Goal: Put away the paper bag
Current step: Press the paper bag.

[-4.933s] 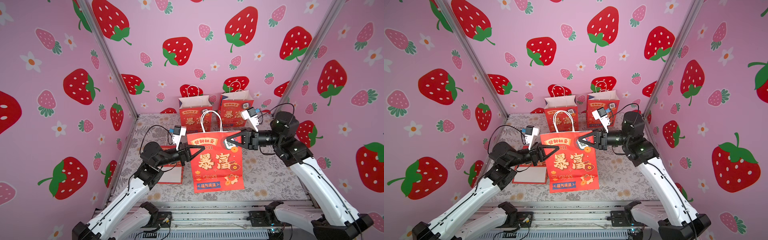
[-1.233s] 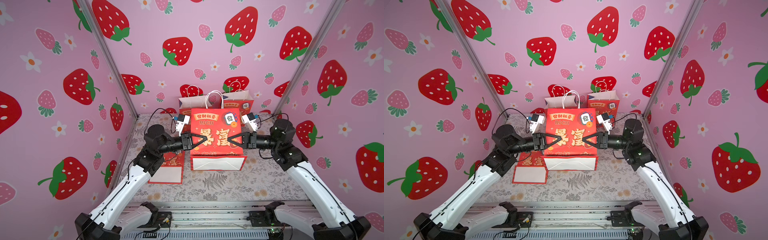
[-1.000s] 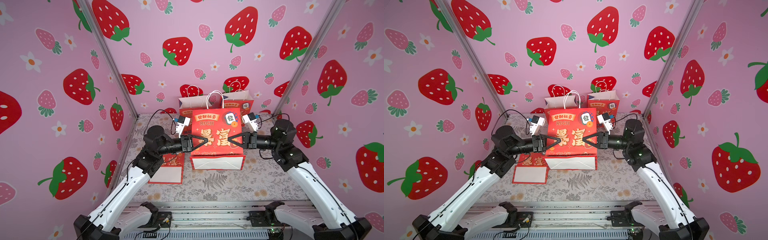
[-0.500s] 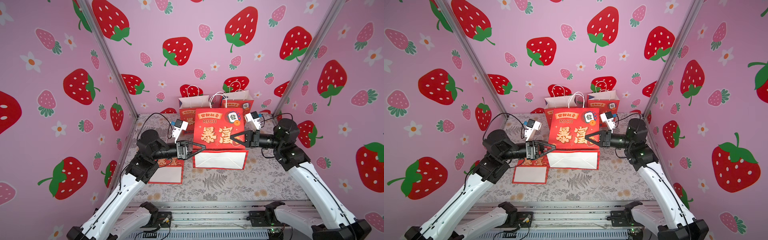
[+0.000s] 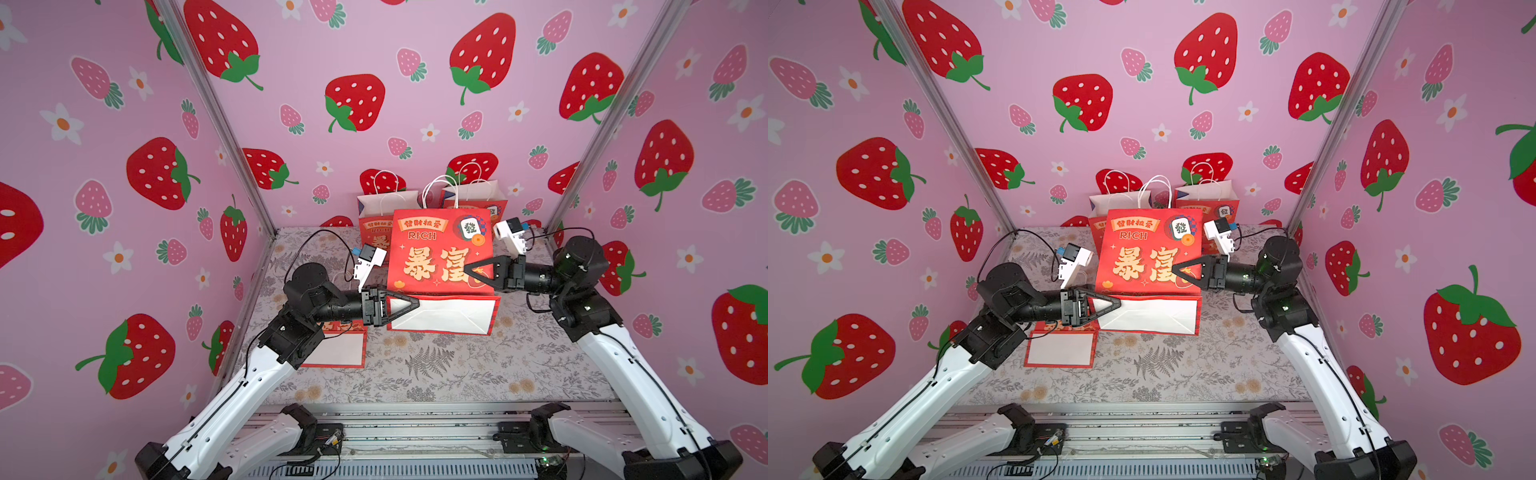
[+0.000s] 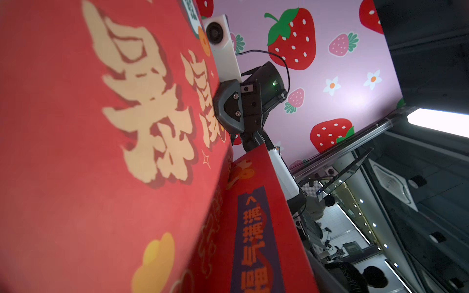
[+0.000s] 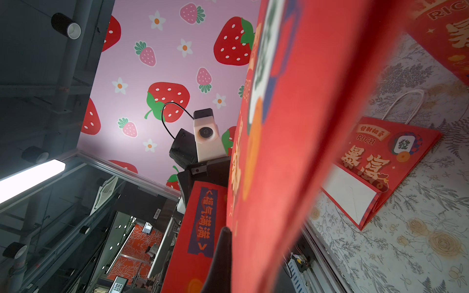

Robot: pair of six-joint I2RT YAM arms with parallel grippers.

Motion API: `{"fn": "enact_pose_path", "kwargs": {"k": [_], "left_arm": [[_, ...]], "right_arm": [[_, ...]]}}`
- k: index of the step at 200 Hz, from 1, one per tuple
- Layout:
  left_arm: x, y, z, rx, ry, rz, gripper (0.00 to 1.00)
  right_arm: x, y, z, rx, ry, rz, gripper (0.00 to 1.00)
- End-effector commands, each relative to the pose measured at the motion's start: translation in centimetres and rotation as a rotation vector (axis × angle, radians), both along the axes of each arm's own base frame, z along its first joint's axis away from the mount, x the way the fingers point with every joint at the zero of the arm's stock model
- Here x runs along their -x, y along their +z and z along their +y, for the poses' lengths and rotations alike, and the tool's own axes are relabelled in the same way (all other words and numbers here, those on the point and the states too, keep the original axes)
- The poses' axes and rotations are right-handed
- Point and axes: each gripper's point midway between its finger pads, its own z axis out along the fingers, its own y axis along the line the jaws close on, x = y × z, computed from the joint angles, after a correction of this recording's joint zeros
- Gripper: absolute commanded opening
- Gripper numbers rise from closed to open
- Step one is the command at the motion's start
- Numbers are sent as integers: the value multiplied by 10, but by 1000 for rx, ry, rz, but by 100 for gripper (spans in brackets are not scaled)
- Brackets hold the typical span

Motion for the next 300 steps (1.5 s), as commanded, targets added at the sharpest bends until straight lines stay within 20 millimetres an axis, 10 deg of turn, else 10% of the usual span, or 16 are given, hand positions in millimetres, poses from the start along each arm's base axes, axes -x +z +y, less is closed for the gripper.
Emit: {"fn": "enact_pose_path", "kwargs": {"k": [1, 72, 110, 152, 174, 205, 246, 300], "left_arm": [[-8, 10, -2, 25, 31, -46, 56], [-23, 12, -7, 34, 67, -39, 8], [-24, 5, -5, 12, 86, -27, 0], [-26, 3, -5, 8, 98, -23, 0], [-27, 4, -6, 19, 92, -21, 0], [-26, 7, -7, 28, 87, -21, 4], [-25, 18, -5, 45, 92, -42, 54], [-47, 40, 0, 64, 153, -71, 67]], "right_arm": [[21, 18, -1, -24, 62, -71, 0], [27, 13, 0, 1, 73, -79, 0], [33, 23, -3, 8, 43, -128, 57], [39, 4, 3, 91, 0, -134, 73], [38, -7, 6, 106, -15, -116, 69], [38, -12, 6, 115, -26, -116, 32], [40, -11, 8, 114, -3, -125, 2], [61, -7, 7, 115, 74, -165, 0]]}}
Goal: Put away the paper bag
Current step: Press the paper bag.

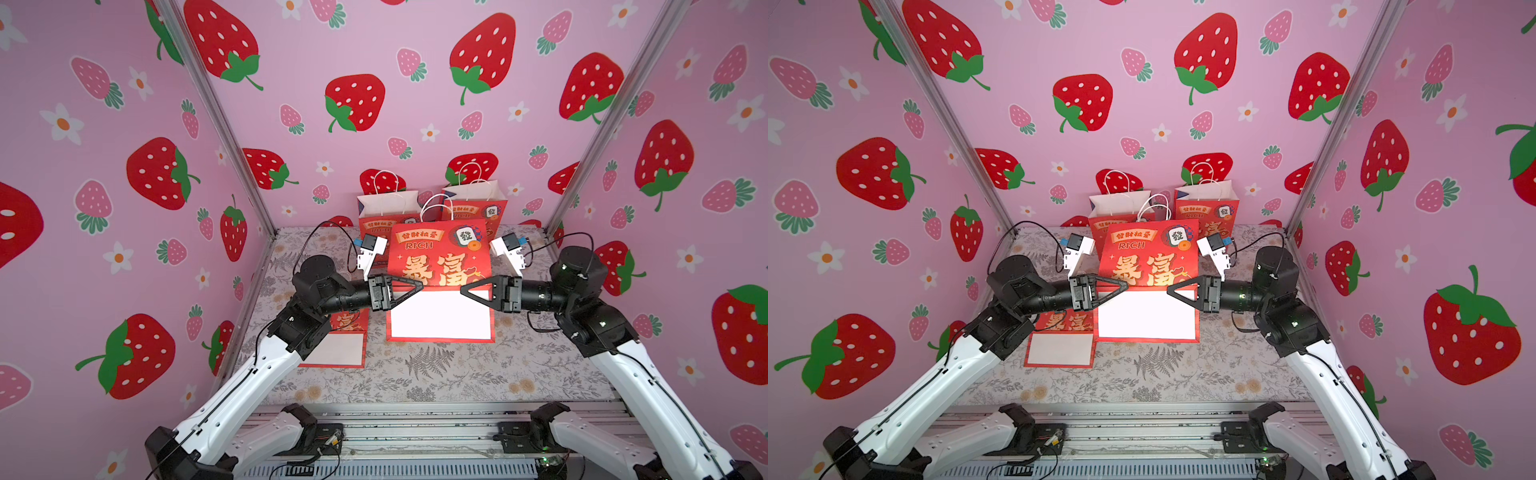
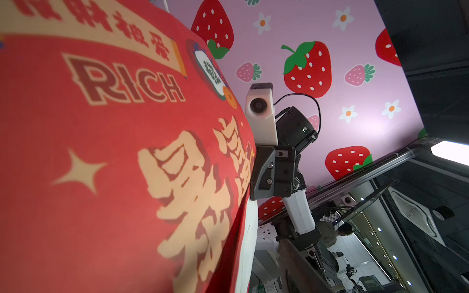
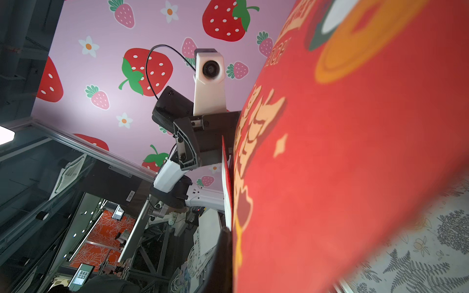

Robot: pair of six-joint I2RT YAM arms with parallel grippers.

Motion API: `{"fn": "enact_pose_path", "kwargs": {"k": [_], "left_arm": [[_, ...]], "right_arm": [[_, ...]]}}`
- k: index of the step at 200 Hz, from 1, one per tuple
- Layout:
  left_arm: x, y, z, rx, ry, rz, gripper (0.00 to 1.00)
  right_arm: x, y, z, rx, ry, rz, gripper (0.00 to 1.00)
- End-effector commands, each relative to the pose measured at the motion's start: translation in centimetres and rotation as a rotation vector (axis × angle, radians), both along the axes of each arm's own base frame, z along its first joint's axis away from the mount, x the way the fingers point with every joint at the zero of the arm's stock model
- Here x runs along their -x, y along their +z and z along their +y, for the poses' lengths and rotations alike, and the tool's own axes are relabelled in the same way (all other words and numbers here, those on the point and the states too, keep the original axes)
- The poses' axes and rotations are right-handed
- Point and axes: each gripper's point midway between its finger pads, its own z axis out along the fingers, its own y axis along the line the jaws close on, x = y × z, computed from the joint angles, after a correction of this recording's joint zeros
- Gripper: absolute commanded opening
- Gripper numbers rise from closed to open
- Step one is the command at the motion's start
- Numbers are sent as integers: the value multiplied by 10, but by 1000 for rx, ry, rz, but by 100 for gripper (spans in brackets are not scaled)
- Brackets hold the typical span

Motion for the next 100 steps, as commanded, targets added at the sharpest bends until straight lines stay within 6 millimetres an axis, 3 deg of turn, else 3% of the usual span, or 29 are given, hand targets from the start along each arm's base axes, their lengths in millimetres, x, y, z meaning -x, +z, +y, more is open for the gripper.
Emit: {"fn": "enact_pose_path", "kwargs": {"k": [1, 28, 57, 83, 100], "left_arm": [[-9, 32, 5, 46, 36, -81, 67], [-22, 37, 5, 61, 60, -76, 59], [-28, 37, 3, 61, 66, -66, 23], [-30, 30, 4, 42, 78, -53, 1], [-30, 23, 5, 20, 91, -45, 0]], "right_arm": [[21, 12, -2, -11, 68, -62, 0], [28, 6, -3, 12, 97, -54, 0], [27, -2, -4, 39, 83, -40, 0], [19, -8, -4, 61, 42, -20, 20], [14, -9, -4, 68, 20, -14, 31]]}}
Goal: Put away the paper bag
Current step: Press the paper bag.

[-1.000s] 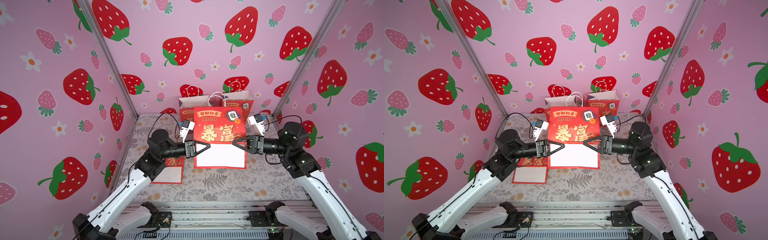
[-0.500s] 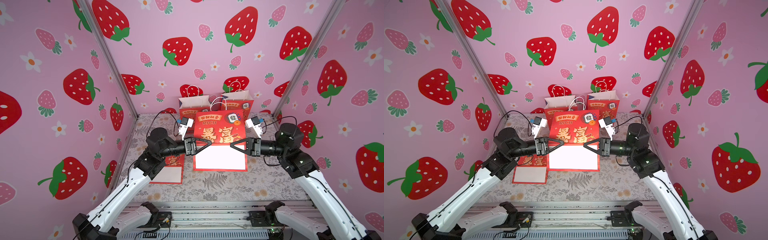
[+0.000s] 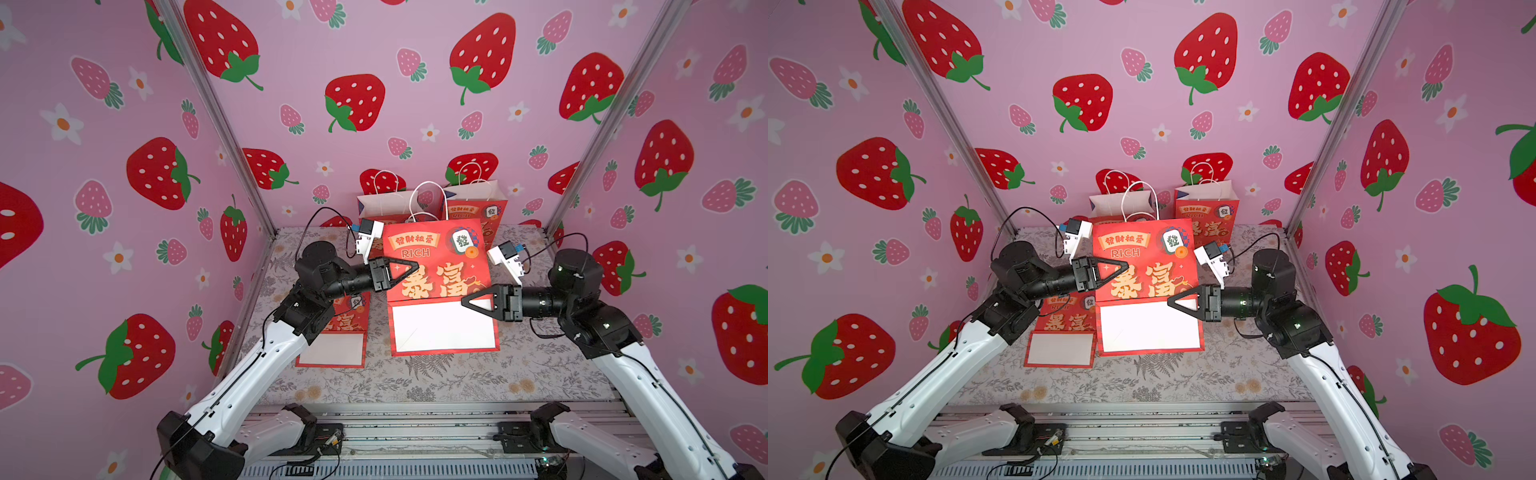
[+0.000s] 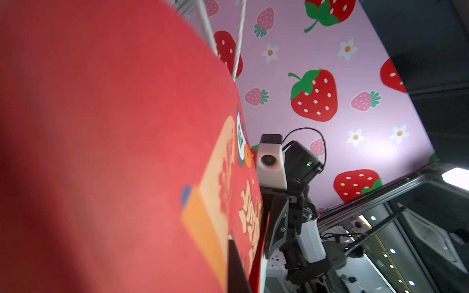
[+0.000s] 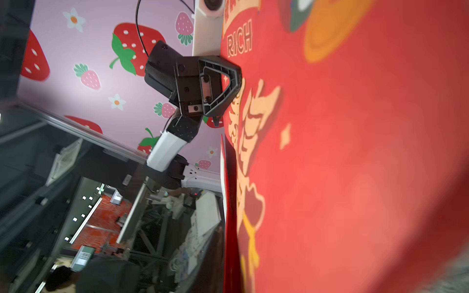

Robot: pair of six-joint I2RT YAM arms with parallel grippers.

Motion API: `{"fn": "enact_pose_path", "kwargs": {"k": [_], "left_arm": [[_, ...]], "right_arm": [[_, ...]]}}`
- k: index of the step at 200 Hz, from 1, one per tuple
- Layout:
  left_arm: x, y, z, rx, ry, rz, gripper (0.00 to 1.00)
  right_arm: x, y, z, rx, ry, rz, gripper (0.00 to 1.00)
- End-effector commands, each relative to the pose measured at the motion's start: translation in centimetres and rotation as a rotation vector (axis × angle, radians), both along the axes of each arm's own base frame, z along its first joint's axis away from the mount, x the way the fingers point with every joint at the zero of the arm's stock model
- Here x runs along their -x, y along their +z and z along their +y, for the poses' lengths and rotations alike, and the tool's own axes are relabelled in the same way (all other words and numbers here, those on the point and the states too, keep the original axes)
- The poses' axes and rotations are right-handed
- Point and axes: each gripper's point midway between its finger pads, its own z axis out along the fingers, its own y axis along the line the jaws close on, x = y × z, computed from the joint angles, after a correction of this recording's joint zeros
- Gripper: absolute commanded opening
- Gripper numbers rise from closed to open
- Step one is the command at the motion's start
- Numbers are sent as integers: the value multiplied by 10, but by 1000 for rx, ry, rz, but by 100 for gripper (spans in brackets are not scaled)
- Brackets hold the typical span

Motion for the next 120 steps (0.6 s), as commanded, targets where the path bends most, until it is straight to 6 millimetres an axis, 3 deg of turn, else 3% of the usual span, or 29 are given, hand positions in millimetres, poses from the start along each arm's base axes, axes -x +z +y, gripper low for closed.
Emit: {"fn": "enact_pose_path", "kwargs": {"k": [1, 29, 48, 75, 100, 120], "left_arm": [[3, 16, 6, 4, 27, -62, 0], [6, 10, 9, -3, 37, -54, 0], [8, 10, 10, -3, 41, -55, 0], [9, 9, 10, -2, 35, -54, 0], [10, 8, 8, 5, 25, -52, 0], [9, 5, 8, 6, 25, -47, 0]], "right_arm": [[1, 8, -1, 3, -15, -28, 32], [-6, 6, 0, 1, -37, -18, 32], [-9, 3, 2, 0, -45, -8, 24], [-12, 1, 3, -4, -48, 6, 23], [-14, 1, 5, -11, -42, 11, 39], [-15, 1, 7, -17, -31, 16, 41]]}}
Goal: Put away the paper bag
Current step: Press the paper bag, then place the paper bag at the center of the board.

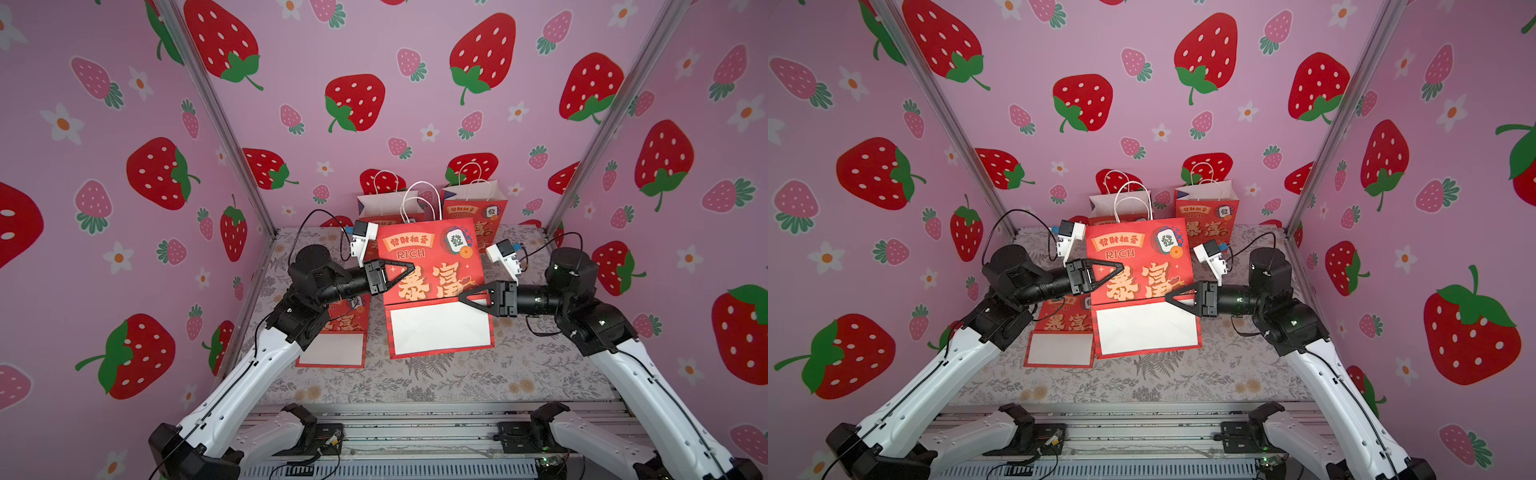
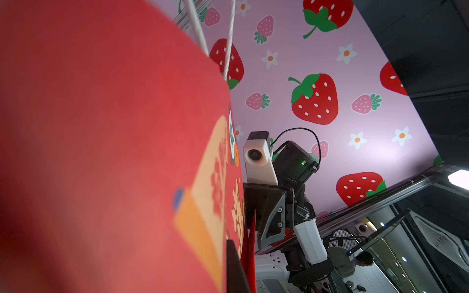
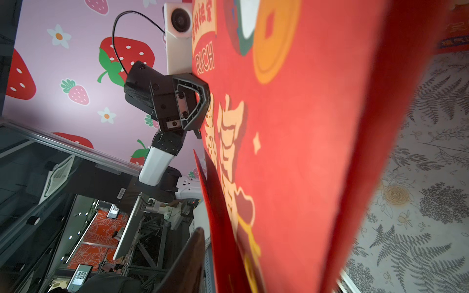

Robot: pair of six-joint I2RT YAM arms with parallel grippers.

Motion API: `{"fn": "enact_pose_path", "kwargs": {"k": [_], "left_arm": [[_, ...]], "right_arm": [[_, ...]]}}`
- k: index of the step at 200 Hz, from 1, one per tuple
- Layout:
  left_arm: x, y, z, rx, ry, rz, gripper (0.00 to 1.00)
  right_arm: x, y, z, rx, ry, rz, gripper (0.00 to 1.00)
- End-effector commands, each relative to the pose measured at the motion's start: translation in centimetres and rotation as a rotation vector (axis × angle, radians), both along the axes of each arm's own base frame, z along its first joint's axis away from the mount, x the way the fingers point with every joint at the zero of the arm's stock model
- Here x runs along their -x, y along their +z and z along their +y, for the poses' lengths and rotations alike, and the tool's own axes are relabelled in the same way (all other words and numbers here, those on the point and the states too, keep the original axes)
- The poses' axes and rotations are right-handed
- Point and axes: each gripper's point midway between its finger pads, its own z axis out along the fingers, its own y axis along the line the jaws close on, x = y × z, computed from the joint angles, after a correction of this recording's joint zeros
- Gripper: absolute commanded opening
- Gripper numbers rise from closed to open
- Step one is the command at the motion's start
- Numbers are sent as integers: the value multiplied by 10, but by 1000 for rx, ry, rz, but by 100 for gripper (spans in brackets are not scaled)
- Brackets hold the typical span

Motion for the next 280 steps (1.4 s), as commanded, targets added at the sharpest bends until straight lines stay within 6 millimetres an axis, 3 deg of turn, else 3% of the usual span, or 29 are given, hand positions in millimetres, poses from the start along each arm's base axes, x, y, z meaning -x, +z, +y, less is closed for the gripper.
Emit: {"fn": "enact_pose_path", "kwargs": {"k": [1, 11, 36, 57, 64, 107, 131, 160, 183, 226, 280], "left_arm": [[3, 2, 0, 11, -8, -28, 0], [3, 2, 0, 11, -8, -26, 0], [4, 1, 2, 11, -4, -27, 0], [4, -2, 1, 1, -4, -21, 0], [3, -3, 1, -5, -3, -20, 4], [5, -27, 13, -134, 64, -5, 82], [6, -57, 33, -287, 161, 13, 100], [8, -87, 66, -454, 290, 42, 100], [12, -101, 85, -531, 356, 64, 99], [16, -110, 115, -601, 479, 95, 99], [22, -114, 131, -617, 536, 116, 99]], "right_arm": [[-1, 5, 4, -22, 17, -21, 41], [-2, 5, 5, -27, 20, -20, 39], [-3, 4, 8, -28, 28, -16, 17], [-1, 0, 6, -15, 20, -17, 7], [-2, -4, 5, -3, 7, -16, 3], [-7, -54, -7, 156, -85, 80, 0], [-9, -90, -16, 236, -140, 141, 0], [-15, -130, -21, 284, -196, 214, 0], [-24, -154, -18, 271, -228, 274, 0], [-44, -193, -7, 274, -240, 356, 0], [-71, -245, 17, 305, -215, 427, 0]]}}
